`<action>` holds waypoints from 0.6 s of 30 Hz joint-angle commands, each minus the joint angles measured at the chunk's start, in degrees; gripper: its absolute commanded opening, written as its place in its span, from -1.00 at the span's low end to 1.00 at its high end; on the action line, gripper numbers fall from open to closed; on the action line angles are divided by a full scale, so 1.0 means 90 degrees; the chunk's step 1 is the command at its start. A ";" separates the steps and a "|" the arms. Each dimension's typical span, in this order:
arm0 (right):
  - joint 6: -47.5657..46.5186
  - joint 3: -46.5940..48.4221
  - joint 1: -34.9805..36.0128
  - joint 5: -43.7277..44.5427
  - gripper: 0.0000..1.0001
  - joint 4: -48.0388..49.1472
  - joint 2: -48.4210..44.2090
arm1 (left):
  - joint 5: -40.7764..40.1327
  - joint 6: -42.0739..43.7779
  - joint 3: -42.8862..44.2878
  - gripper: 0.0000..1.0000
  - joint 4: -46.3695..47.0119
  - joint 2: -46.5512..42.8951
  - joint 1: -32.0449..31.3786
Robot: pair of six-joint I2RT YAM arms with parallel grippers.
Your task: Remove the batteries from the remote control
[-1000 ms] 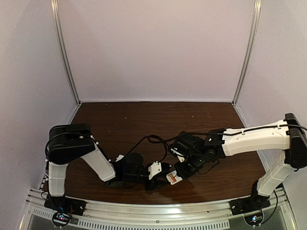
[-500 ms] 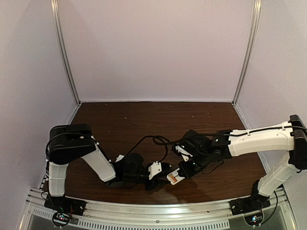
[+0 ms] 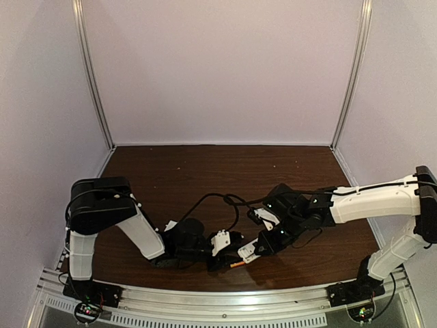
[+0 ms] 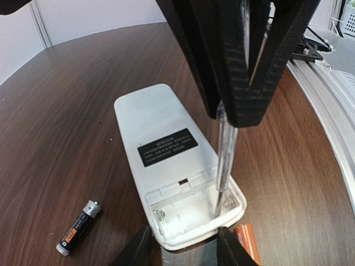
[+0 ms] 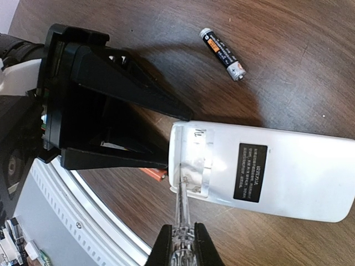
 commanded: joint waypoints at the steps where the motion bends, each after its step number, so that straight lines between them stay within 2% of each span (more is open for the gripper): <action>1: -0.0080 -0.0148 -0.0076 -0.0266 -1.00 0.0193 -0.0165 | -0.0209 -0.0026 0.0034 -0.16 0.0142 0.0176 -0.0009; 18: 0.0042 -0.0300 -0.0094 -0.0213 -1.00 0.0364 -0.0311 | -0.0179 -0.0045 -0.0041 -0.15 0.0211 0.0090 -0.0010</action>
